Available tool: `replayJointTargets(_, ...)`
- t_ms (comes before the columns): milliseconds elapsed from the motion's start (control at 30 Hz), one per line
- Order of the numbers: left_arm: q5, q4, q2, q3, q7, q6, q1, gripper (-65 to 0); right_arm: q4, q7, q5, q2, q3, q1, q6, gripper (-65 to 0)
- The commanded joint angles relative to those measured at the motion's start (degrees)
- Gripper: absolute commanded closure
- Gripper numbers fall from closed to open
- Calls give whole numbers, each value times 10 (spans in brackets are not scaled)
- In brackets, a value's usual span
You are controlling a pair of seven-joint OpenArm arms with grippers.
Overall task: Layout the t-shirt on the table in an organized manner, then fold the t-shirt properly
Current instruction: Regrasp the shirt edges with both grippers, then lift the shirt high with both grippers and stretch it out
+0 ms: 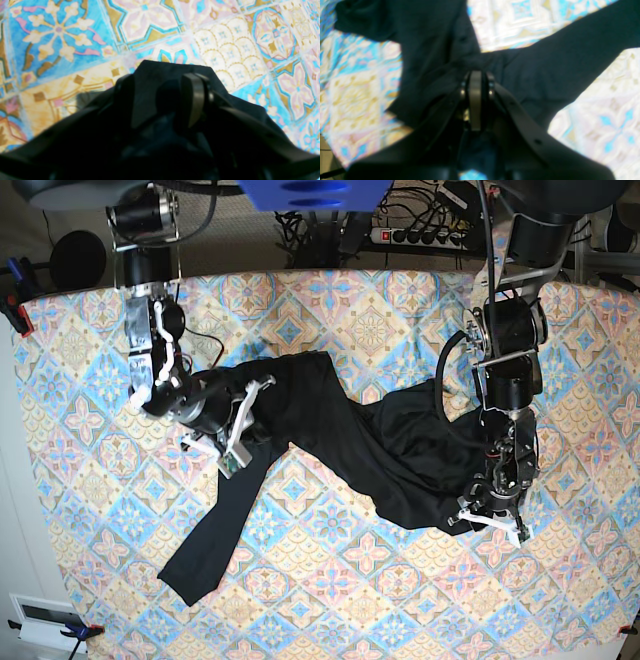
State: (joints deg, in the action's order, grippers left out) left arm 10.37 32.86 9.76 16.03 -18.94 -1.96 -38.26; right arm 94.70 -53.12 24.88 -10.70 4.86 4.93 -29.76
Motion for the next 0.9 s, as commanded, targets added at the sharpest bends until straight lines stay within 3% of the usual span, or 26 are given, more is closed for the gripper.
replayJointTargets(0,0,9,0,-2,10,-4,-20,-300,28,6,7,-5,-11,-8,-3,0)
replayJointTargets(400,0,9,-1,-2,10,-5,-22,-300,183,-12,7,-33,-119,-193,-4,0)
replayJointTargets(733,-86,-35,-1,-2,10,-5,-2,-300,185,-12,7,-33,-139,-241,-4,0)
replayJointTargets(867,-93,-64,0,-2,10,-5,5,-300,185,-14,7,-33,-136,-239,-4,0)
